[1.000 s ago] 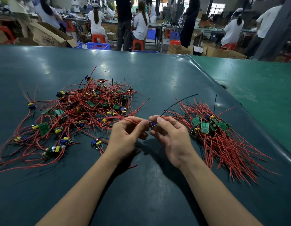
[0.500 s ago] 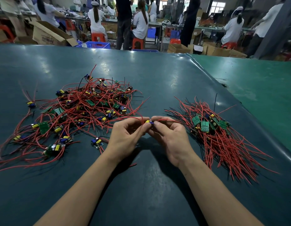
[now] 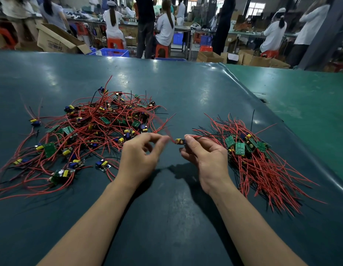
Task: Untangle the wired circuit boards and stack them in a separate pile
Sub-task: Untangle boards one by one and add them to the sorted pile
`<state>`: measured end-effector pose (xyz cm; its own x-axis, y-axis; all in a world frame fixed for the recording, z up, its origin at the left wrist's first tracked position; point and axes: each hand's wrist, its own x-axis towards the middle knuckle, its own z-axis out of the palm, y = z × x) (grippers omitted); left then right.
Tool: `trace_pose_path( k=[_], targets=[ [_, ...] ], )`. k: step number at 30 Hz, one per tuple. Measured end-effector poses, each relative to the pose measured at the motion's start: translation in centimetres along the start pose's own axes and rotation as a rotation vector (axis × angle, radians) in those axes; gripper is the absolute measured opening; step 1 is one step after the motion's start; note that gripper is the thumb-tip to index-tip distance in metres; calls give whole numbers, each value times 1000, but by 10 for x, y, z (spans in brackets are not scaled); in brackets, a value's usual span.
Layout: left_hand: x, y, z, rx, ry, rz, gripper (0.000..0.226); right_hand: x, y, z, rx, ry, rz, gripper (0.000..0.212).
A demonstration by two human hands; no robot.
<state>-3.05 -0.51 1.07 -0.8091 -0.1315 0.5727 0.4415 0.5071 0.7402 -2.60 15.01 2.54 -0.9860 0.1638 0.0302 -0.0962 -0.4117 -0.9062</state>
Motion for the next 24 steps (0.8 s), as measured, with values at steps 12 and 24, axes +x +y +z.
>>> trace_pose_path(
  k=[12, 24],
  targets=[
    [-11, 15, 3, -128, -16, 52, 32, -4, 1, 0, -124, -97, -115, 13],
    [-6, 9, 1, -465, -269, -269, 33, -4, 5, -2, -288, -197, -55, 16]
  ],
)
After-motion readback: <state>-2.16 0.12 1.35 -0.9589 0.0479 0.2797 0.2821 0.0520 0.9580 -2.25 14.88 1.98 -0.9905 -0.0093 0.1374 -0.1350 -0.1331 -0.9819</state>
